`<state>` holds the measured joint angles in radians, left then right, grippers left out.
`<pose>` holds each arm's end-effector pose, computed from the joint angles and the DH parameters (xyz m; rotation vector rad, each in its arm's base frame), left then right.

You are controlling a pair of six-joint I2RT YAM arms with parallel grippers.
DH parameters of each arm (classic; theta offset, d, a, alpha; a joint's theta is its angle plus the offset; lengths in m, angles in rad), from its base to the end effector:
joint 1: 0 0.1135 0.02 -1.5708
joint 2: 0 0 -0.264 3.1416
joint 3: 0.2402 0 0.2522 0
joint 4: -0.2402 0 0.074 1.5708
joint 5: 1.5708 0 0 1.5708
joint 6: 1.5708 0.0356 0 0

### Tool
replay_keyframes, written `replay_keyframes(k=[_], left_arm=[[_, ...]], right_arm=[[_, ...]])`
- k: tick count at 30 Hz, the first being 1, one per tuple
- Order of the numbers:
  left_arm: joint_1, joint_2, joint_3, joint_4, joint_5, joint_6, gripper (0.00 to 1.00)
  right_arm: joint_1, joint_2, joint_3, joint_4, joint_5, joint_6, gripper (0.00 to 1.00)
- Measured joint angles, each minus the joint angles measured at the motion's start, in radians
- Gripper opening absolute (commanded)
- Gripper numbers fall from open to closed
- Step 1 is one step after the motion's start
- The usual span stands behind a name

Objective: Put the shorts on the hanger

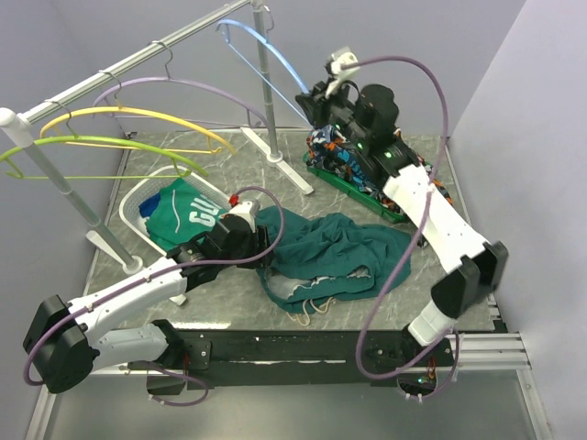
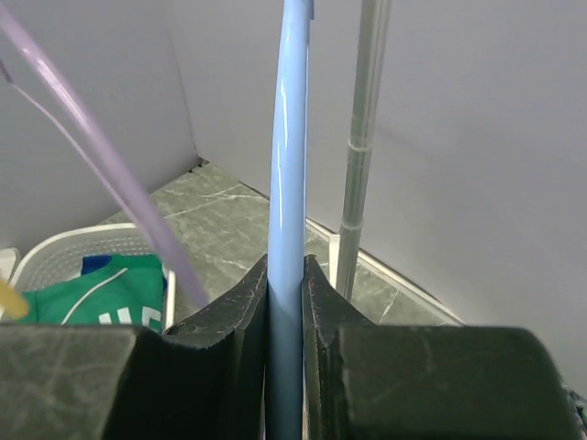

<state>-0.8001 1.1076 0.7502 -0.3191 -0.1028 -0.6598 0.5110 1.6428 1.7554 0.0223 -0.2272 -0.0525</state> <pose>0.1683 -0.1681 0.2517 0.1060 2.3278 -0.6556 0.3305 0.1945 0.4786 -0.5848 1.3395 0.5381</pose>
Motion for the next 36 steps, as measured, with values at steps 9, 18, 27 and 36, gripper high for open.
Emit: replay_keyframes(k=[9,18,27,36], left_arm=[[0.0,-0.018,-0.026,0.0,-0.015,-0.017,0.56],[-0.067,-0.112,-0.085,-0.032,-0.053,-0.046,0.55],[-0.24,-0.011,-0.084,-0.072,-0.216,-0.158,0.4],[-0.254,0.058,-0.056,-0.166,-0.393,-0.235,0.18]], right_arm=[[0.0,-0.378,-0.392,0.006,0.119,0.082,0.0],[0.0,-0.914,-0.684,-0.318,0.196,0.254,0.0],[0.0,-1.158,-0.642,-0.788,0.146,0.411,0.0],[0.0,-1.218,-0.575,-1.106,-0.009,0.473,0.0]])
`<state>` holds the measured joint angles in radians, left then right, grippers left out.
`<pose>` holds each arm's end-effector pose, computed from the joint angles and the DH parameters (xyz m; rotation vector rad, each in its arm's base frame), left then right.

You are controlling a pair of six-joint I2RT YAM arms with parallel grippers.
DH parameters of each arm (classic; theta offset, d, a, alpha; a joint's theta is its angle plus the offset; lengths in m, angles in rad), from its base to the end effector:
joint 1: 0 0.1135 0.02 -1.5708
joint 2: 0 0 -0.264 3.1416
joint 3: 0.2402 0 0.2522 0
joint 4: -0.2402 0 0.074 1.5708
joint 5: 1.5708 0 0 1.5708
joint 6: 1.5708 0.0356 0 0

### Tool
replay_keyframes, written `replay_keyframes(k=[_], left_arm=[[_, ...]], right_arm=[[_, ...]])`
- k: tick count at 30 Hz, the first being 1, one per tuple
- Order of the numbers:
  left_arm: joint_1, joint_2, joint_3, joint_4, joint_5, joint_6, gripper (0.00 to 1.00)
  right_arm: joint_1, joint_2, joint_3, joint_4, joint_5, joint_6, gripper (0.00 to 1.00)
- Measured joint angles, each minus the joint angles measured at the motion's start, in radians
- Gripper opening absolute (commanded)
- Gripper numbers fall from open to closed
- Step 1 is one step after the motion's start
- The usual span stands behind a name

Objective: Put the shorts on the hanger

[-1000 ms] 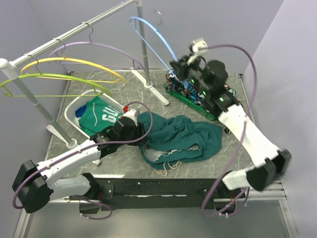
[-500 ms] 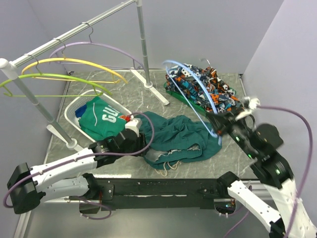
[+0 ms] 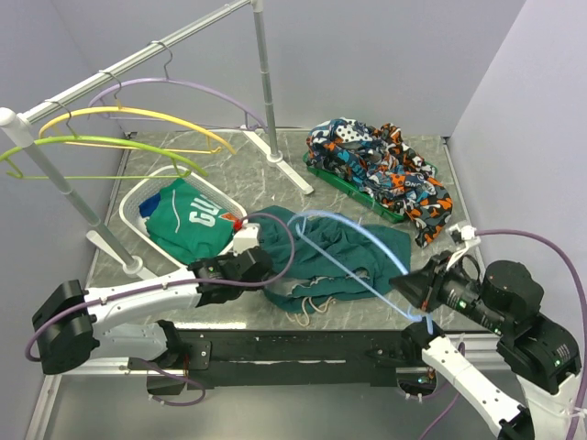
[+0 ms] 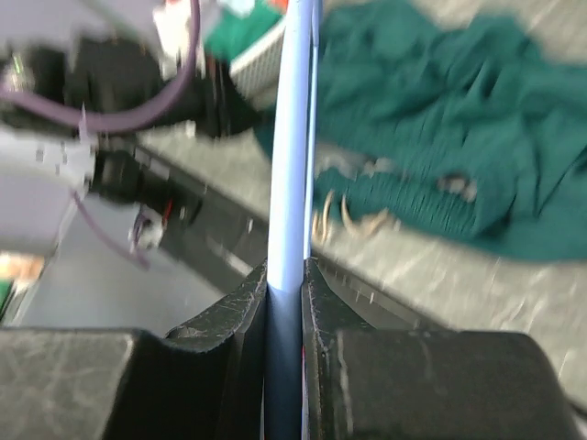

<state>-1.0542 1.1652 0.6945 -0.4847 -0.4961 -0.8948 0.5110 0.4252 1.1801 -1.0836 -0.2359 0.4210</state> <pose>0.1245 -0.1848 0.2125 -0.0014 2.3911 -0.2877 0.0130 0.0168 0.3989 -0.2563 1.9667 0.8446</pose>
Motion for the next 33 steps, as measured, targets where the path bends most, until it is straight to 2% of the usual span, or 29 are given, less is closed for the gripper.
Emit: replay_keyframes(k=[6,14,23,33], left_arm=[[0.055,0.048,0.041,0.026,-0.018,0.022,0.1],[0.091,0.077,0.091,0.051,-0.003,0.081,0.08],[0.09,0.056,0.126,0.05,0.05,0.135,0.01],[0.071,0.005,0.148,-0.011,0.056,0.161,0.03]], right_arm=[[0.0,-0.014,0.0,-0.142,-0.113,0.01,0.0],[0.0,-0.042,-0.031,-0.168,-0.224,0.008,0.0],[0.0,-0.06,-0.172,-0.042,-0.198,0.013,0.0],[0.0,-0.078,-0.287,0.146,-0.205,0.042,0.0]])
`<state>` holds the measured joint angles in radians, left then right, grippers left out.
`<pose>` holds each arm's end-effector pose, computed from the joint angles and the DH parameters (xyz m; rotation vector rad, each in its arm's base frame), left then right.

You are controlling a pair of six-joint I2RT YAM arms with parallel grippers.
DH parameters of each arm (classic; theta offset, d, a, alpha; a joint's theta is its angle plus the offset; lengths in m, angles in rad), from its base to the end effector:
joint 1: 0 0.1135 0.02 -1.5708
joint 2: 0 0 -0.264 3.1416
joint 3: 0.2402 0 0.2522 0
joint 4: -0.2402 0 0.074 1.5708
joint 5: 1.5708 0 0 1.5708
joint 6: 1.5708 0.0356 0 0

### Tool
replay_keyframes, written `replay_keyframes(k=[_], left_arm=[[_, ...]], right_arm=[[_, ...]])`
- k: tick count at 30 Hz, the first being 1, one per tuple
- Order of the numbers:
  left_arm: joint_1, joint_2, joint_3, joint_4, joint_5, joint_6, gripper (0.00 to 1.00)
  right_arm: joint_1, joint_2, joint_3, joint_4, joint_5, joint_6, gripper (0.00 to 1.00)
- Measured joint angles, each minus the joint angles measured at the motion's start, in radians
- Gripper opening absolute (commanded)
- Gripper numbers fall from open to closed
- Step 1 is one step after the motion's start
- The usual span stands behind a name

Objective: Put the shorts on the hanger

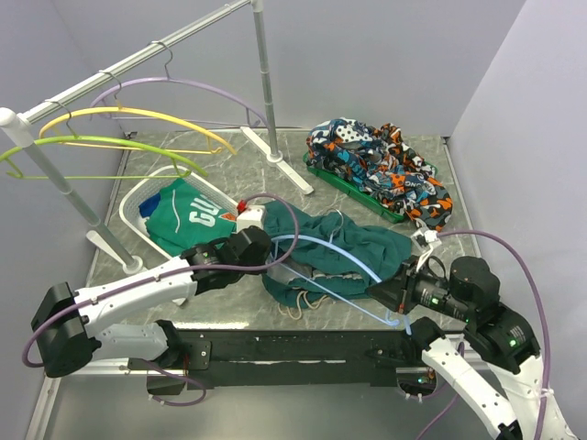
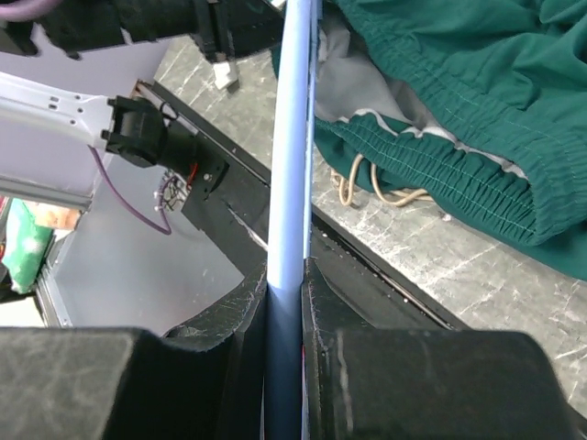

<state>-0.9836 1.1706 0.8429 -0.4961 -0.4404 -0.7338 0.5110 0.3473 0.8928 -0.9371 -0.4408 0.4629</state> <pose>0.1459 -0.1918 0.2567 0.0868 2.3202 -0.3479 0.0346 0.0368 0.3412 -0.3577 2.0490 1.0512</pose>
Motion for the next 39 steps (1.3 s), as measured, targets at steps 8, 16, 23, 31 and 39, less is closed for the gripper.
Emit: replay_keyframes(k=[8,16,23,31,39], left_arm=[[-0.014,0.026,0.122,-0.053,-0.03,0.016,0.01],[-0.039,0.036,0.174,-0.117,-0.066,0.041,0.01],[-0.113,0.039,0.218,-0.149,-0.124,0.045,0.02],[-0.128,0.039,0.311,-0.237,-0.203,0.037,0.05],[-0.122,0.023,0.377,-0.323,-0.309,0.042,0.13]], right_arm=[[0.0,-0.059,-0.07,0.068,0.002,0.013,0.0],[0.0,-0.085,-0.201,0.227,-0.018,0.071,0.0],[0.01,-0.103,-0.335,0.377,-0.032,0.113,0.0],[0.061,-0.122,-0.373,0.513,-0.027,0.119,0.0],[0.257,-0.089,-0.515,0.781,0.103,0.103,0.0]])
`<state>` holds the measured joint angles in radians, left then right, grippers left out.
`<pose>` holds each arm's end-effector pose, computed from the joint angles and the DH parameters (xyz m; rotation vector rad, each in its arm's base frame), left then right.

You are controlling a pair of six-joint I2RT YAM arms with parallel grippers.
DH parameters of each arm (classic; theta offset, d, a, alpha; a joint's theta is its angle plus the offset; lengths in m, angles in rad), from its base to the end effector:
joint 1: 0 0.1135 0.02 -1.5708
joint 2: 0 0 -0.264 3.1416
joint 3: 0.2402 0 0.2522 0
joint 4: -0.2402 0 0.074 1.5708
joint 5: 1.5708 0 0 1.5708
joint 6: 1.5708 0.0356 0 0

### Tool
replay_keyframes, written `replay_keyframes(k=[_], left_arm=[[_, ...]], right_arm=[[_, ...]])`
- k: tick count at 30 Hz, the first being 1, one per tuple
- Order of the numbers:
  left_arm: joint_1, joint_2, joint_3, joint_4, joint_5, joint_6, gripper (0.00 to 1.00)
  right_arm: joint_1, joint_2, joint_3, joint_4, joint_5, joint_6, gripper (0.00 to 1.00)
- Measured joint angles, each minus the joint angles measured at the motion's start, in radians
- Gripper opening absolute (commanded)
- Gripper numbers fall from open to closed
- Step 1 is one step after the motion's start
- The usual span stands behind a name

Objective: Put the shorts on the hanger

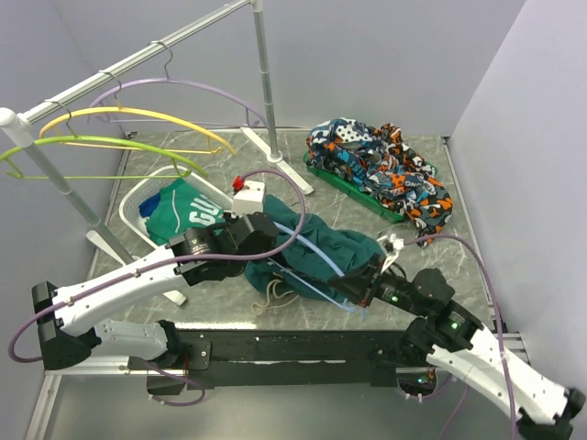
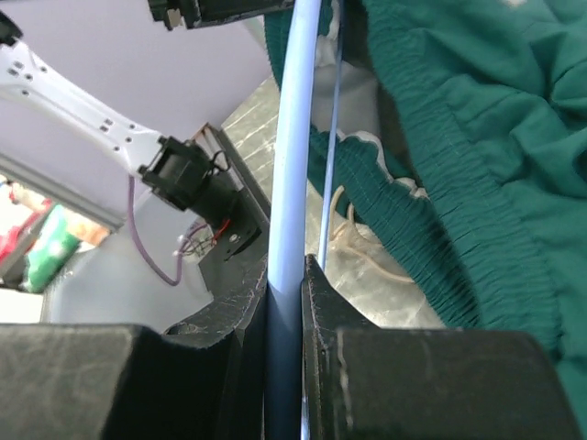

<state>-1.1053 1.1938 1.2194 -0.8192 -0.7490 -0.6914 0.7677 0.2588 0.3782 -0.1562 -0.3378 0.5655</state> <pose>0.1277 -0.2003 0.3539 0.1007 2.1218 -0.1583 0.0698 0.0838 0.2659 -0.4614 1.7070 1.2737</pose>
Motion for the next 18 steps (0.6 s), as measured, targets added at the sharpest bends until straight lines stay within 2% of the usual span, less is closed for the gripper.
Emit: replay_keyframes(k=[5,7,9,11,18], left_arm=[[0.024,0.0,-0.002,-0.033,-0.022,0.01,0.23],[0.032,-0.002,-0.005,-0.031,-0.023,0.018,0.33],[0.034,-0.016,-0.018,-0.014,-0.008,0.029,0.38],[0.033,-0.051,-0.043,0.024,0.021,0.05,0.47],[0.033,-0.24,-0.161,0.152,0.161,0.135,0.51]], right_arm=[[0.213,0.071,-0.085,0.184,0.194,-0.06,0.0],[0.293,0.125,-0.109,0.262,0.28,-0.092,0.0],[0.346,0.192,-0.127,0.325,0.349,-0.114,0.0],[0.375,0.25,-0.139,0.373,0.386,-0.126,0.0],[0.395,0.359,-0.151,0.495,0.439,-0.154,0.0]])
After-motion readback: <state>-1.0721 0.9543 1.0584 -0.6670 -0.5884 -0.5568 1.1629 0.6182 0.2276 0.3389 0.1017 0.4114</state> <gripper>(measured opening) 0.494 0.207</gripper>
